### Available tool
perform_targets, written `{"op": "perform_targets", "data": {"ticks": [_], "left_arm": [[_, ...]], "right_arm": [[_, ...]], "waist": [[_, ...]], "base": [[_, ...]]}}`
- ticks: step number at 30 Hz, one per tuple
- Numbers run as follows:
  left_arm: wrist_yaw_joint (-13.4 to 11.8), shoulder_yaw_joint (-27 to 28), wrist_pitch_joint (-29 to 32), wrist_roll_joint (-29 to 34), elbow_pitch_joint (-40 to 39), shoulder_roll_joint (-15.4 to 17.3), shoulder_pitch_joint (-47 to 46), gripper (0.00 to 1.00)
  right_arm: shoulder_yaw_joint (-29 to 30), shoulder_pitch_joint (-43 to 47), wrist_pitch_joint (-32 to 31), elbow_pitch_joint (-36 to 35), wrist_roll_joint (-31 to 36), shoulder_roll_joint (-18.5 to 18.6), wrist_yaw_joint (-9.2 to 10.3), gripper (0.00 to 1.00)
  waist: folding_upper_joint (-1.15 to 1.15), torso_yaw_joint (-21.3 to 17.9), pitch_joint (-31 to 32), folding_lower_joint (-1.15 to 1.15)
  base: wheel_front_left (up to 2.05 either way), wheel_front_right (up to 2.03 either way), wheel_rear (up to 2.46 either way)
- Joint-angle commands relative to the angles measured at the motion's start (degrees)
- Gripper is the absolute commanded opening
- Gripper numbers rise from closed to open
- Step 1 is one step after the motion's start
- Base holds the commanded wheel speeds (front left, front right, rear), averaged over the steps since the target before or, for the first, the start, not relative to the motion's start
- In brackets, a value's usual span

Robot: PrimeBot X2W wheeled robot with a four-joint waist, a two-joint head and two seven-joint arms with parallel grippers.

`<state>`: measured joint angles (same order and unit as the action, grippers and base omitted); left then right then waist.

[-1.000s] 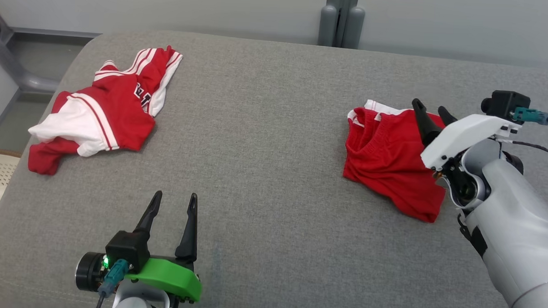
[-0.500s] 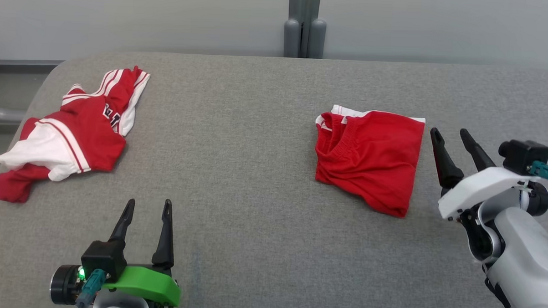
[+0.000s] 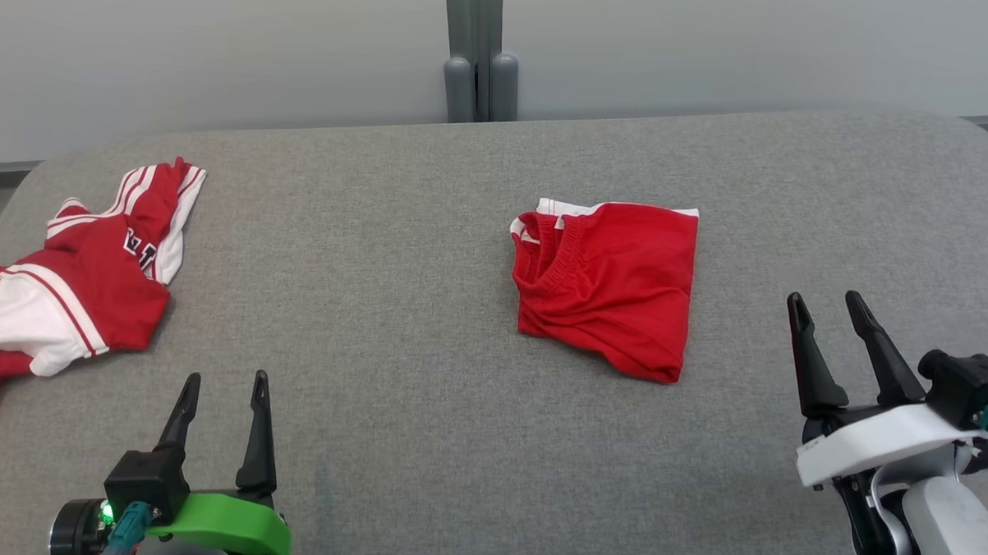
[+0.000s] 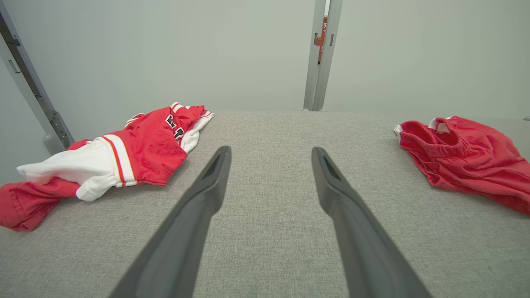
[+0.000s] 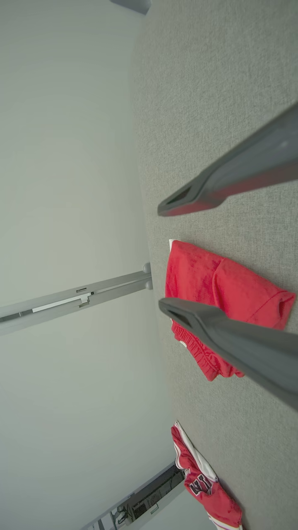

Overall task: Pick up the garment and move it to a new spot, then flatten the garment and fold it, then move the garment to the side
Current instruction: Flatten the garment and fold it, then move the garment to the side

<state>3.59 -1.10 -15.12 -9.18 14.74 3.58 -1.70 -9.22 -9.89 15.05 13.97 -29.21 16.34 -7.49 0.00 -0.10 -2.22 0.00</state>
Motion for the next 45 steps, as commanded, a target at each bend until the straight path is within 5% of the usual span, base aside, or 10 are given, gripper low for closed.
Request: {"op": "perform_targets", "data": {"ticks": [1,18,45], "left_arm": [[0.33,0.52,-0.03,0.91,-0.26,0.45,0.9,1.0],[1.12,2.62,-0.03,1.77,-0.1,0.88,2.05,1.0],[1.83,3.46,-0.03,2.45,-0.22,0.36,3.08,1.0]], "right_arm": [[0.82,1.52,0.16,-1.53,1.49,-0.3,0.0,1.0],[8.15,12.29,0.17,-9.96,9.35,-6.33,0.0,1.0],[8.62,12.63,0.17,-5.97,14.85,-7.3,0.0,1.0]], "waist": [[0.0,-0.59,0.46,0.0],[0.0,0.25,2.54,0.0],[0.0,1.46,3.13,0.0]], "base": [[0.0,0.0,0.0],[0.0,0.0,0.0],[0.0,0.0,0.0]]}}
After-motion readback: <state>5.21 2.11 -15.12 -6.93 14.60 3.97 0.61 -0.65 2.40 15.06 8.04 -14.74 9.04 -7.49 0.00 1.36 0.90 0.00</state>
